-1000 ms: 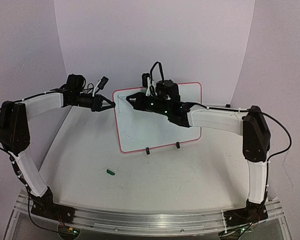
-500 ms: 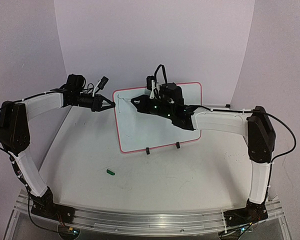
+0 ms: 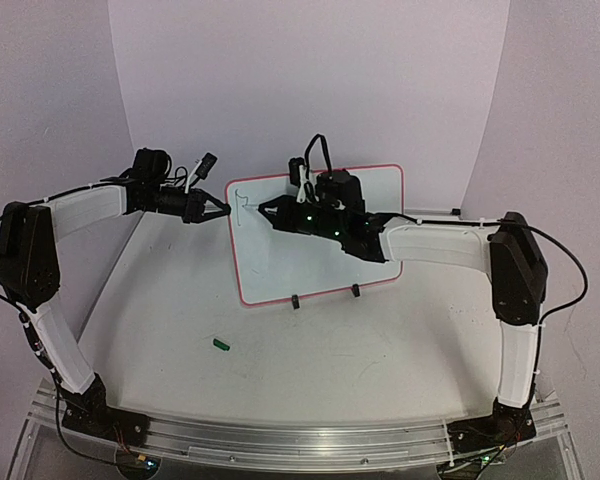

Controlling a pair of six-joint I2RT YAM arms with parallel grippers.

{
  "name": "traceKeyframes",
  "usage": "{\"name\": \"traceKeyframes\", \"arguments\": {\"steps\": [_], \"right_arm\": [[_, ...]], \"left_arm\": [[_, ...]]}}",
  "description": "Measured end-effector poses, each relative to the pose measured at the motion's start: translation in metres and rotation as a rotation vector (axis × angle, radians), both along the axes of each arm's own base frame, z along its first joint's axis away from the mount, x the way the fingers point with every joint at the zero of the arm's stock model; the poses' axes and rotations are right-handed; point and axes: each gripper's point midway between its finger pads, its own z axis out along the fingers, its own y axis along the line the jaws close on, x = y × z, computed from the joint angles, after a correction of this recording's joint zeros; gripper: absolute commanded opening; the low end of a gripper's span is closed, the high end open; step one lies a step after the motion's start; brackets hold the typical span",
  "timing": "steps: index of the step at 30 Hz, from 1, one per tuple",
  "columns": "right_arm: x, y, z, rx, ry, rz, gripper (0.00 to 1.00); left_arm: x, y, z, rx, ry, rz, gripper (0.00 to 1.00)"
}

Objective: Write a sentence on the whiteboard

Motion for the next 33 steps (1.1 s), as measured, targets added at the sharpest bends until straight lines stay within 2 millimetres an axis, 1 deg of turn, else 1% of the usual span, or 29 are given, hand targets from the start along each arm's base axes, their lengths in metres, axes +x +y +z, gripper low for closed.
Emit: {"name": "traceKeyframes", "arguments": {"steps": [6, 14, 17, 19, 21, 26, 33], "right_arm": [[-0.001, 0.008, 0.000, 0.009, 0.002, 0.025, 0.00], [0.000, 0.008, -0.001, 0.011, 0.003, 0.016, 0.00], [-0.002, 0.005, -0.006, 0.008, 0.004, -0.005, 0.00], [-0.004, -0.001, -0.013, -0.007, 0.013, -0.021, 0.00], [-0.005, -0.005, -0.016, -0.015, 0.016, -0.035, 0.00], [-0.005, -0.012, -0.015, -0.020, 0.013, -0.061, 0.00], [-0.005, -0.012, -0.015, -0.017, 0.018, -0.058, 0.00]], "left_arm": [[0.000, 0.000, 0.000, 0.001, 0.000, 0.002, 0.00], [0.000, 0.000, 0.000, 0.002, 0.000, 0.002, 0.00], [0.001, 0.000, 0.000, 0.003, -0.001, 0.004, 0.00], [0.001, 0.000, 0.000, 0.003, -0.001, 0.004, 0.00], [0.001, 0.000, 0.000, 0.003, 0.000, 0.004, 0.00], [0.000, 0.000, 0.000, 0.002, 0.000, 0.003, 0.00], [0.000, 0.000, 0.000, 0.002, -0.001, 0.003, 0.00]]}}
